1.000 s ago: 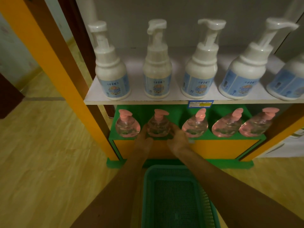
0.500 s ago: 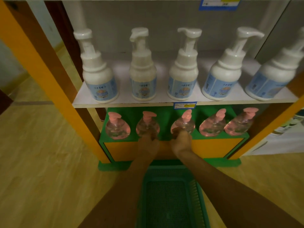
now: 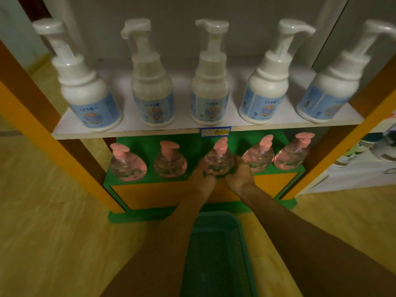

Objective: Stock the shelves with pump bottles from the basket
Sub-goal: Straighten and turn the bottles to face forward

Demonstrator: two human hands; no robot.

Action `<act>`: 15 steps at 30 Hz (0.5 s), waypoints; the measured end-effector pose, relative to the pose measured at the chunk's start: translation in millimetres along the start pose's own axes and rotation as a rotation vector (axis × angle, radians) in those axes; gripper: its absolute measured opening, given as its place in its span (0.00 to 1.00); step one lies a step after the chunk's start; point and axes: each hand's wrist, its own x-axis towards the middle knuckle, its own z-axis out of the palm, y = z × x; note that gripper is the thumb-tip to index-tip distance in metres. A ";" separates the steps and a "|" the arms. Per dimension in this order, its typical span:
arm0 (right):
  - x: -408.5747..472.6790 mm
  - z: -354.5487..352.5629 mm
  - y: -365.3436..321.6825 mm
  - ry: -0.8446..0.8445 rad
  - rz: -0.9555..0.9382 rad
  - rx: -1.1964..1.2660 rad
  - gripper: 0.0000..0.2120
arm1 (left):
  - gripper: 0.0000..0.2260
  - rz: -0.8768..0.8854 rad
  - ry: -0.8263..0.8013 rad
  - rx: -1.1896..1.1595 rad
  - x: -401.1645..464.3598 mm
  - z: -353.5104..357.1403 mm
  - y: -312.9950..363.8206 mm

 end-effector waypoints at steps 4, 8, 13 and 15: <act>1.5 -0.5 1.8 0.012 -0.027 -0.024 0.22 | 0.12 -0.039 0.009 0.020 6.7 1.2 -3.4; -1.2 1.4 -2.1 -0.016 -0.042 -0.013 0.21 | 0.12 -0.010 0.029 0.020 12.4 -4.3 -15.7; -3.5 12.4 -7.0 -0.056 -0.045 -0.010 0.24 | 0.15 -0.019 0.036 0.036 18.0 -16.0 -29.8; -4.0 14.5 -8.3 -0.060 -0.038 0.003 0.24 | 0.16 -0.020 0.026 0.040 17.1 -18.2 -31.0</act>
